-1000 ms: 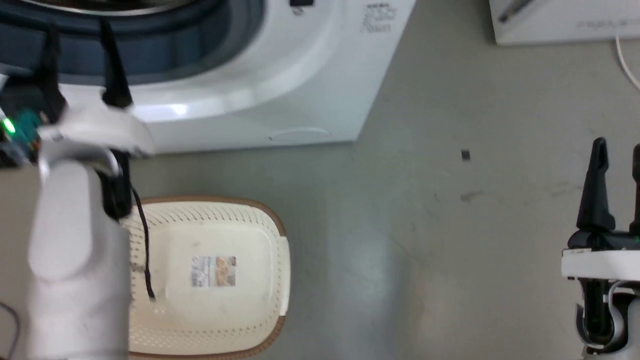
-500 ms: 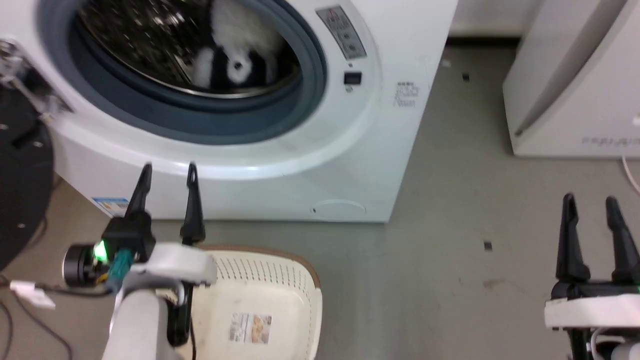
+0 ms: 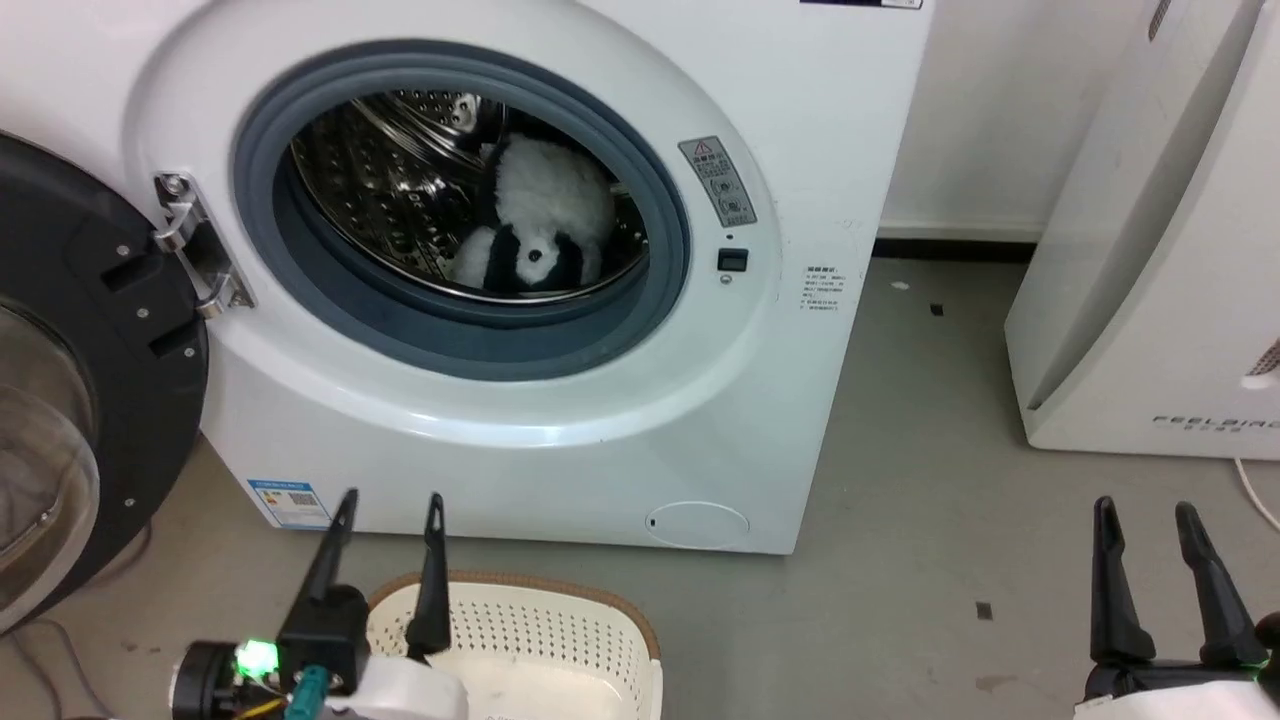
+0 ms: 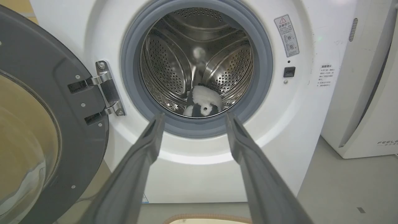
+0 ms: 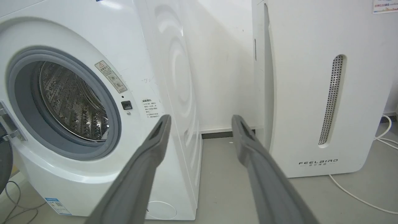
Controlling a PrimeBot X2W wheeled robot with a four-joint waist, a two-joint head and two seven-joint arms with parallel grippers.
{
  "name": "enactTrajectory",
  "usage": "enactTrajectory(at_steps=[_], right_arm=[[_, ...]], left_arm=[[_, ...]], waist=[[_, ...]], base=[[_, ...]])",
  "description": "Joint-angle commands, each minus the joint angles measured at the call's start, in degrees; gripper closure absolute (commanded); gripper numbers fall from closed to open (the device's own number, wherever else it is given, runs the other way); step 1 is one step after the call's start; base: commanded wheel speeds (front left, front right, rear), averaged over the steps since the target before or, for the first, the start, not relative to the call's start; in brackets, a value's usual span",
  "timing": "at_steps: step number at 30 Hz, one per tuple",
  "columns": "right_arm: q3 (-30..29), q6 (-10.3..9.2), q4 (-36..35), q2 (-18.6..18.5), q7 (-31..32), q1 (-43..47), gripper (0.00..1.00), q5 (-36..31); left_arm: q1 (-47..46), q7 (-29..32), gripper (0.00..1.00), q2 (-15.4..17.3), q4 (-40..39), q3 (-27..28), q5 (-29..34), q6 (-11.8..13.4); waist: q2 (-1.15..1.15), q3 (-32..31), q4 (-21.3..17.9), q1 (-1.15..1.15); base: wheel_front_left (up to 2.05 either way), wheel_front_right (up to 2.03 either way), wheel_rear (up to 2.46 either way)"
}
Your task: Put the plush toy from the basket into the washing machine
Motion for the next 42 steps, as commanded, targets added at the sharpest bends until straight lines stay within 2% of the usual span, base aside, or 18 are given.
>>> enactTrajectory(at_steps=[1,3,4,42], right_arm=[[0.26,0.03,0.04,-0.04,-0.25,0.9,0.0,0.27],[0.5,0.03,0.12,-0.04,-0.25,1.29,0.0,0.2],[0.45,0.0,0.09,0.0,0.0,0.7,1.0,0.0],[2.67,0.0,0.0,-0.01,4.03,-0.82,1.0,-3.33]], left_arm=[[0.95,-0.25,0.0,0.07,-0.22,-0.33,-0.07,0.26],[1.73,-0.25,0.0,0.12,0.08,-0.7,-0.13,0.52],[1.42,0.0,1.0,0.01,0.2,-0.68,-0.02,0.48],[1.18,4.08,1.0,-0.4,-1.62,0.35,-0.23,-0.47]], waist=[[0.0,-0.41,0.02,0.02],[0.0,-0.75,-0.13,0.02],[0.0,-0.76,-0.1,0.02],[0.0,-0.6,-1.17,0.02]], base=[[0.0,0.0,0.0],[0.0,0.0,0.0],[0.0,0.0,0.0],[0.0,0.0,0.0]])
